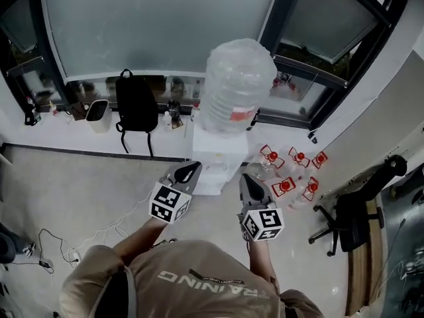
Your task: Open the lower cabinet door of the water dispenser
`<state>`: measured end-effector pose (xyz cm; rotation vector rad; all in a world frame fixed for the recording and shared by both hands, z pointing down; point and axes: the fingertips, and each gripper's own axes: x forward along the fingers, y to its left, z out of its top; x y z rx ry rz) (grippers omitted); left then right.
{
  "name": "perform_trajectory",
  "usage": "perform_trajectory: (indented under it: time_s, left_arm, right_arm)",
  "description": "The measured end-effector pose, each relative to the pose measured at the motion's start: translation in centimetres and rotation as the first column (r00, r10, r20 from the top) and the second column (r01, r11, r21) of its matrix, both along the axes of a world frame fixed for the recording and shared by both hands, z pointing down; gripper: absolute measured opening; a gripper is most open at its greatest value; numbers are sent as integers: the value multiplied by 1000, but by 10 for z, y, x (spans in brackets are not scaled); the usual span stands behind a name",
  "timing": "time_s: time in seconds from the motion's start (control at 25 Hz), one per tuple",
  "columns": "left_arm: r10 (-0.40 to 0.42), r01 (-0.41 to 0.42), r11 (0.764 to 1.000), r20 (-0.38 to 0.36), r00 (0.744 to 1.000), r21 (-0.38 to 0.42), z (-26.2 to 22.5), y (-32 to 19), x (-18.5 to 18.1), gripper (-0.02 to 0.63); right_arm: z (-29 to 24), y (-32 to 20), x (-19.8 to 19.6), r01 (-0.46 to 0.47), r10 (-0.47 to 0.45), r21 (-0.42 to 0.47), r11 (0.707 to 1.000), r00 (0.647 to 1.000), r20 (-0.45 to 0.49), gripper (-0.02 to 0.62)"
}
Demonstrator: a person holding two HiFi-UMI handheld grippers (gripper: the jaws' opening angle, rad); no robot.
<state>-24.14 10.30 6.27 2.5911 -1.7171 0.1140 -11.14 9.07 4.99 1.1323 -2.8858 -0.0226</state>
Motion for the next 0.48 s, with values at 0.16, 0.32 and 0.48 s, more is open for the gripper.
perform_trajectory:
  time_s: [0.16, 0.32, 0.48]
  left_arm:
    - [25, -25, 999, -2, 1000, 31, -12, 17, 4, 2]
    - [4, 0, 997, -40, 999, 82, -30, 20, 0, 2]
    - [46, -40, 993, -55, 997, 107, -45, 20, 10, 2]
  right_arm:
    - [-6, 12, 0, -28, 28, 10, 1000, 1000, -14, 9]
    - [-6, 15, 0, -60, 61, 25, 998, 998, -32, 9]
    - [-4, 22, -2, -72, 72, 2, 997, 997, 13, 9]
